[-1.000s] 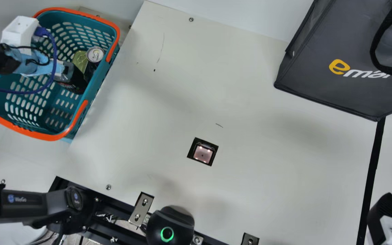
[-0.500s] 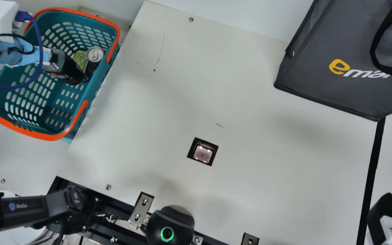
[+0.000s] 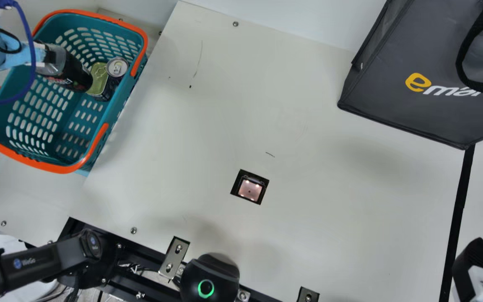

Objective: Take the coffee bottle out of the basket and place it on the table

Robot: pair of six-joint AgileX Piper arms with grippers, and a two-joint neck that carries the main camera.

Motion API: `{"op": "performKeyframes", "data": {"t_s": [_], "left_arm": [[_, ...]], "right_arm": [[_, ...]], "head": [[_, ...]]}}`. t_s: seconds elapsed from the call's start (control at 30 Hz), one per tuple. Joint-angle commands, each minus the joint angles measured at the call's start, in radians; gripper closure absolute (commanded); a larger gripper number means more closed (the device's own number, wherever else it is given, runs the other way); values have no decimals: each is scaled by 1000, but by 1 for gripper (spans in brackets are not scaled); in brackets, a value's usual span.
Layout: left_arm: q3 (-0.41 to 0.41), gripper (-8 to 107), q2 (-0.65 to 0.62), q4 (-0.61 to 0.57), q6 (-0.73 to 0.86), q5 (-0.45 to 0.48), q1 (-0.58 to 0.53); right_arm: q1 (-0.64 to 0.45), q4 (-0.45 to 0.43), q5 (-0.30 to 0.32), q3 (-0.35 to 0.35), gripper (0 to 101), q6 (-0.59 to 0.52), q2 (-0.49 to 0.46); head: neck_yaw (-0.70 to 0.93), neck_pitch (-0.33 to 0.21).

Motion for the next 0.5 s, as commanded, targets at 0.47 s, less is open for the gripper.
{"op": "performKeyframes", "data": {"t_s": [0.47], "left_arm": [[-107, 89, -70, 27, -98, 117, -25]], "right_arm": [[0, 0, -1, 0, 10, 0, 0]], "head": [[2, -26]]}}
